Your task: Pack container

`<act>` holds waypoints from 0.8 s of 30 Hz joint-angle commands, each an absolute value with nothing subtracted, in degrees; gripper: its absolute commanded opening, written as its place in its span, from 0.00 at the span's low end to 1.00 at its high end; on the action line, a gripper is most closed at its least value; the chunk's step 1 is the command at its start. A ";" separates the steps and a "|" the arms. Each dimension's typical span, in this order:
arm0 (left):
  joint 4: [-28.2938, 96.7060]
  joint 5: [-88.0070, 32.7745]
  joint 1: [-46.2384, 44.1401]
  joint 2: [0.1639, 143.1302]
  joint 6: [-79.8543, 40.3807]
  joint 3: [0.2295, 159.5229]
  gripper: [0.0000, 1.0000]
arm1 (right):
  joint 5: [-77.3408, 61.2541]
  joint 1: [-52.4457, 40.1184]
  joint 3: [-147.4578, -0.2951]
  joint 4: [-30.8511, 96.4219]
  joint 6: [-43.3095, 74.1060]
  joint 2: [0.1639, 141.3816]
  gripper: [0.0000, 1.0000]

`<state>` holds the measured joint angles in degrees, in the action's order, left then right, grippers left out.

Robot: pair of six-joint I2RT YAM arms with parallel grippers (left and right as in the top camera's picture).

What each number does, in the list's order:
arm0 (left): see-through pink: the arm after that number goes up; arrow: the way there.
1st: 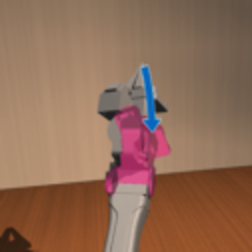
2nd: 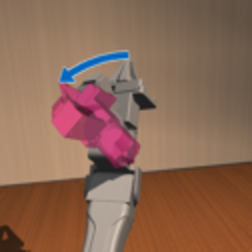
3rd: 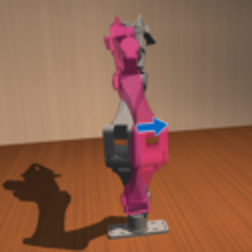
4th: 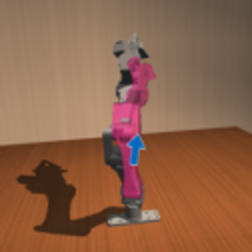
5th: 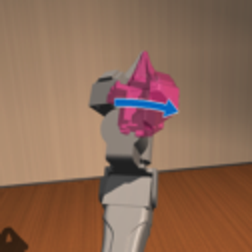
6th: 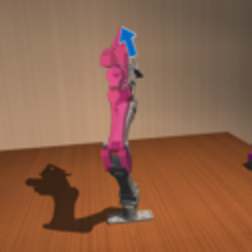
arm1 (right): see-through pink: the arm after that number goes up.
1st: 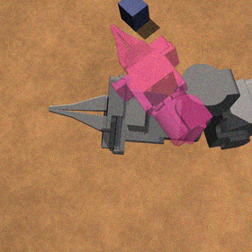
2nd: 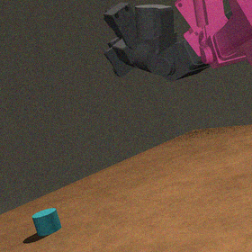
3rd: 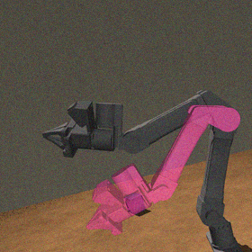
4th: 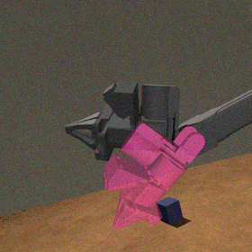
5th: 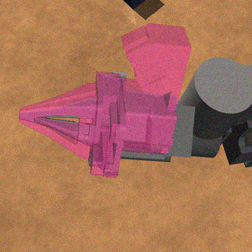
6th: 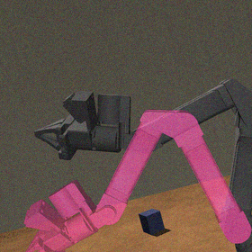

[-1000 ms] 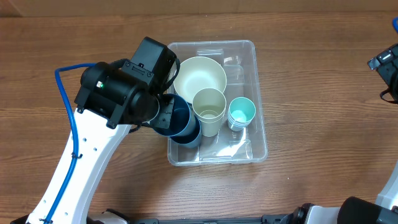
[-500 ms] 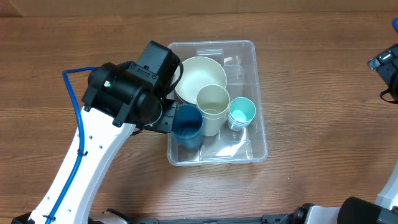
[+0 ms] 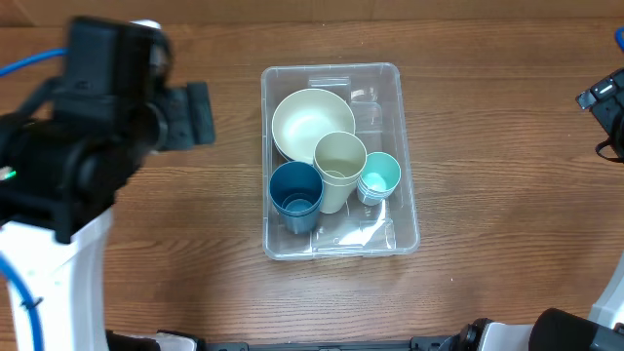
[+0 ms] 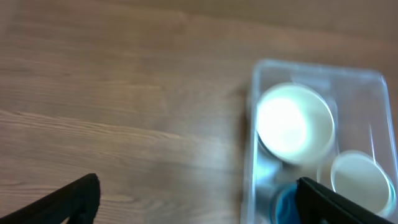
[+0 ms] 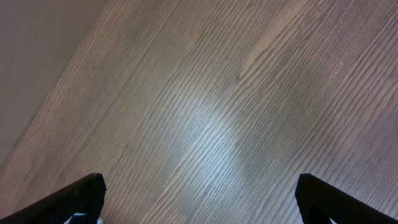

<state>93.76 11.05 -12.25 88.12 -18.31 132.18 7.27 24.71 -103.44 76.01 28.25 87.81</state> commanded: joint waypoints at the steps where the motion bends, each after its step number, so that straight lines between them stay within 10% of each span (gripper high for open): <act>1: 92.64 12.49 -8.80 87.61 -18.44 134.19 1.00 | 7.25 24.60 -103.70 75.77 28.34 87.79 1.00; 15: 92.58 12.21 -7.90 87.72 -18.44 134.15 1.00 | 7.25 23.20 -103.48 75.72 28.34 87.81 1.00; 24: 92.58 12.21 -7.90 87.72 -18.44 134.15 1.00 | 7.25 -1.91 -103.44 75.75 28.34 76.09 1.00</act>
